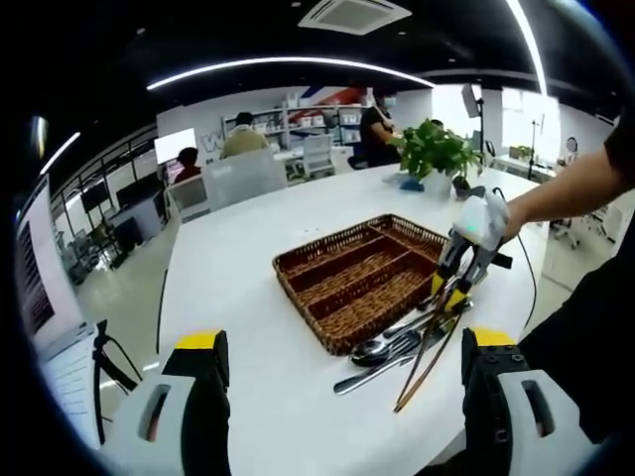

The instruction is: Arrange the knives, forks, and spoons in their matching storage slots by inserting each utensil handle-first until every utensil is classified and aligned in the correct compartment

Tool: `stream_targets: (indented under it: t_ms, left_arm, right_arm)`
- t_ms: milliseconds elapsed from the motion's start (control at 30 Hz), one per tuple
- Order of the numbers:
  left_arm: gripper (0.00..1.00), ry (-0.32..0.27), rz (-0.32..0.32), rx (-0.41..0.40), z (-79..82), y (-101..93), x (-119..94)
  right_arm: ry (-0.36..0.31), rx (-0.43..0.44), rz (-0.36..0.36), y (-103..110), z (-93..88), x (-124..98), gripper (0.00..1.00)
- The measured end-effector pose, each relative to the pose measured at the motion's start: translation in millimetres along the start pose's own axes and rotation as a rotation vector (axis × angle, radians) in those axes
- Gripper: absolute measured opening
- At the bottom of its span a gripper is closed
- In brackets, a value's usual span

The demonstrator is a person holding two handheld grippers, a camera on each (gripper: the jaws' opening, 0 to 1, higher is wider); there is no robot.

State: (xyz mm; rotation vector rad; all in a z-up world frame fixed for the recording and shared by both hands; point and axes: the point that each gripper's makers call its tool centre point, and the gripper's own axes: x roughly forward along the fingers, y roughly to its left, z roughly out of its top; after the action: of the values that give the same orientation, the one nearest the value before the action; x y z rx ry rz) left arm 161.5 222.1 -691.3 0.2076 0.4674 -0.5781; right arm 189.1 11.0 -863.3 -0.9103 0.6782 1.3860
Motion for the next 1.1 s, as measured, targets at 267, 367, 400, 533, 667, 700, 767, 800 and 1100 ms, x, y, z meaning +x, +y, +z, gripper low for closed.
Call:
stream_targets:
  t_ms: [267, 367, 400, 533, 667, 700, 767, 800, 1100]
  left_arm:
    - [0.99, -0.002, 0.005, -0.006, -0.9, 3.1, -3]
    - [0.99, -0.004, 0.008, -0.008, -0.3, 3.8, -4]
    - [0.99, -0.004, 0.009, -0.008, -0.4, 4.1, -4]
    - [0.99, -0.004, 0.011, -0.01, -0.9, 4.7, -4]
    - [0.99, -0.005, 0.01, -0.008, -0.4, 4.5, -4]
    - [0.99, -0.007, 0.01, -0.009, 0.1, 4.6, -4]
    - [0.99, -0.009, 0.01, -0.01, 0.5, 5.0, -4]
    - [0.99, -0.009, 0.009, -0.01, 0.5, 5.2, -4]
    - [0.99, -0.019, 0.009, -0.011, 2.3, 3.8, -6]
  right_arm:
    - [-0.003, 0.007, 0.033, -2, 1.9, 5, 0.12]
    - [-0.004, 0.008, 0.05, 0, 2.3, 6, 0.09]
    - [-0.006, 0.008, 0.053, 0, 2.8, 6, 0.09]
    - [-0.005, 0.02, 0.063, -2, 2.1, 5, 0.09]
    - [-0.011, 0.019, 0.081, 0, 2.3, 5, 0.08]
    - [-0.012, 0.016, 0.08, 0, 2.2, 5, 0.07]
    - [-0.019, 0.016, 0.099, 3, 2.7, 4, 0.06]
    - [-0.016, 0.016, 0.103, 4, 2.5, 4, 0.05]
    - [-0.001, -0.066, 0.099, 9, 5.4, -6, 0.04]
